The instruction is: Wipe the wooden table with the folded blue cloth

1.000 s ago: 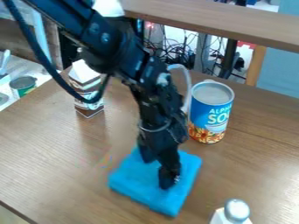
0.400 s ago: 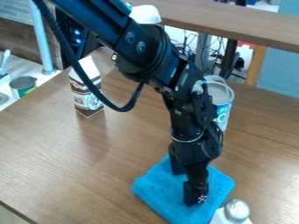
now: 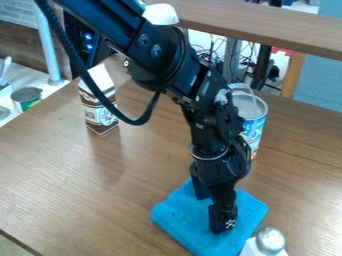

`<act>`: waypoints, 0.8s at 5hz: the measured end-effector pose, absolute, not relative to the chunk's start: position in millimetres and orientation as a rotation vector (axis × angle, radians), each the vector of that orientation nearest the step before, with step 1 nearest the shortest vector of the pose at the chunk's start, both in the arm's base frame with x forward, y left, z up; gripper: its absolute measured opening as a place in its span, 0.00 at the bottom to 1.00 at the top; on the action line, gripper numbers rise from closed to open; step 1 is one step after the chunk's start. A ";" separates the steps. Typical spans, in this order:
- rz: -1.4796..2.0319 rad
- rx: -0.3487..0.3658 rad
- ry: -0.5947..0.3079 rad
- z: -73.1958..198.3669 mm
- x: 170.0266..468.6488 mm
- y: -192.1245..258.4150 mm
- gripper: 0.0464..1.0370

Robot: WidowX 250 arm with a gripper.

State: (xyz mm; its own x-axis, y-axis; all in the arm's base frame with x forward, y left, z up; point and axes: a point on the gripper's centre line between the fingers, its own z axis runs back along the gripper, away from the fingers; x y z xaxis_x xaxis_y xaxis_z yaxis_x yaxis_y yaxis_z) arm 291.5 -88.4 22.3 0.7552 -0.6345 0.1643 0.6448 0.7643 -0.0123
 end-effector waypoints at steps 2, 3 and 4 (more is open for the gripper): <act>-0.445 -0.051 -0.139 21.4 301.2 -13.5 0.96; -0.320 -0.018 -0.141 21.3 302.4 27.0 0.96; -0.211 0.008 -0.148 21.1 302.8 57.6 0.96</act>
State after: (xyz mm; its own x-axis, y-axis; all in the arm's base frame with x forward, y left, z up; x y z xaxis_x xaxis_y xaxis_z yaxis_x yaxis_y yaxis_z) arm 302.8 57.6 21.1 0.9670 -0.2089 0.1457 0.2077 0.9779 0.0239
